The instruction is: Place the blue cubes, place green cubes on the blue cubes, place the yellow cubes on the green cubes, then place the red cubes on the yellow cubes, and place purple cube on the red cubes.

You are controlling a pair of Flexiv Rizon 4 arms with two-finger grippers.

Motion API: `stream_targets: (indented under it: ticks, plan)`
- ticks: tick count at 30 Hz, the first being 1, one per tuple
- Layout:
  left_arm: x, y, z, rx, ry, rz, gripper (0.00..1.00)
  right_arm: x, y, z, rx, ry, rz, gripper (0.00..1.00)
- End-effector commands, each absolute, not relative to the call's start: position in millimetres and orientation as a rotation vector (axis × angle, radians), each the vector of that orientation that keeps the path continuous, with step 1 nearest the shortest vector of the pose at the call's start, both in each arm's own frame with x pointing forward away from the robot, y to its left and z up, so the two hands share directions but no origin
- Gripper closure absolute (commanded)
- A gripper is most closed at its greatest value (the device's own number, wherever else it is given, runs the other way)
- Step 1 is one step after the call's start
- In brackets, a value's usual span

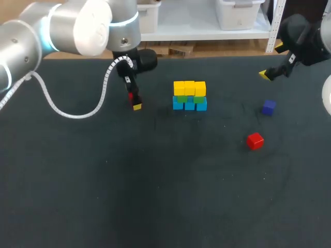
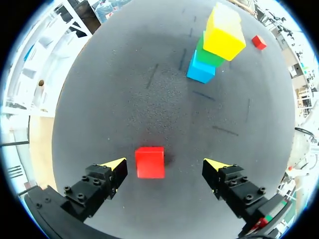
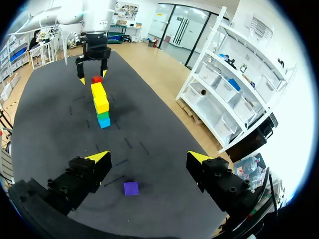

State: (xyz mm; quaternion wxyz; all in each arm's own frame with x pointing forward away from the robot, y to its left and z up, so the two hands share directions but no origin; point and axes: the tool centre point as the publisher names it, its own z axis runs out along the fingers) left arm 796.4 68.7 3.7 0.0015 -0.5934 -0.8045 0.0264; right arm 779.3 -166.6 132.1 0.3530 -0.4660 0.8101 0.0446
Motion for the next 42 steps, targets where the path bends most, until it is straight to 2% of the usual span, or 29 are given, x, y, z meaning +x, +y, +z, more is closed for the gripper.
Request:
stream_targets:
  ticks: [1,3,5,6,7,8,22,26,27,28,29,42]
  plan:
    - [803.5,66.9,2.4,-1.855,-2.507,0.09,0.05,778.8,-165.9,132.2,-1.203,2.097,0.11,0.0]
    - [803.5,67.0,2.1,-1.854,-2.505,0.091,0.24,778.8,-165.9,132.2,-1.203,2.097,0.11,0.0]
    - [803.5,67.2,2.1,-1.858,-2.502,0.09,0.35,778.8,-165.9,132.2,-1.203,2.097,0.11,0.0]
    - [803.5,67.3,2.2,-1.86,-2.5,0.082,0.53,778.8,-165.9,132.2,-1.203,2.097,0.11,0.0]
    - [803.3,67.6,2.5,-1.859,-2.498,0.076,0.84,778.8,-165.9,132.2,-1.203,2.097,0.11,0.0]
    - [802.4,68.1,3.6,-1.861,-2.494,0.075,1.0,778.8,-165.9,132.2,-1.203,2.097,0.11,0.0]
    - [795.6,66.3,51.9,-1.935,-2.483,0.067,1.0,778.8,-165.9,132.2,-1.203,2.097,0.11,0.0]
    - [796.2,68.5,46.8,-1.951,-2.434,-0.042,1.0,778.8,-165.9,132.2,-1.203,2.097,0.11,0.0]
    - [797.3,69.4,42.0,-1.936,-2.436,-0.039,0.89,778.8,-165.9,132.2,-1.203,2.097,0.11,0.0]
    - [798.8,69.8,39.2,-1.92,-2.468,-0.019,0.59,778.8,-165.9,132.2,-1.203,2.097,0.11,0.0]
    - [800.1,70.2,37.5,-1.907,-2.494,0.002,0.0,778.8,-165.9,132.2,-1.203,2.097,0.11,0.0]
    - [792.2,72.1,25.6,-1.897,-2.487,0.01,0.0,778.8,-165.9,132.2,-1.203,2.097,0.11,0.0]
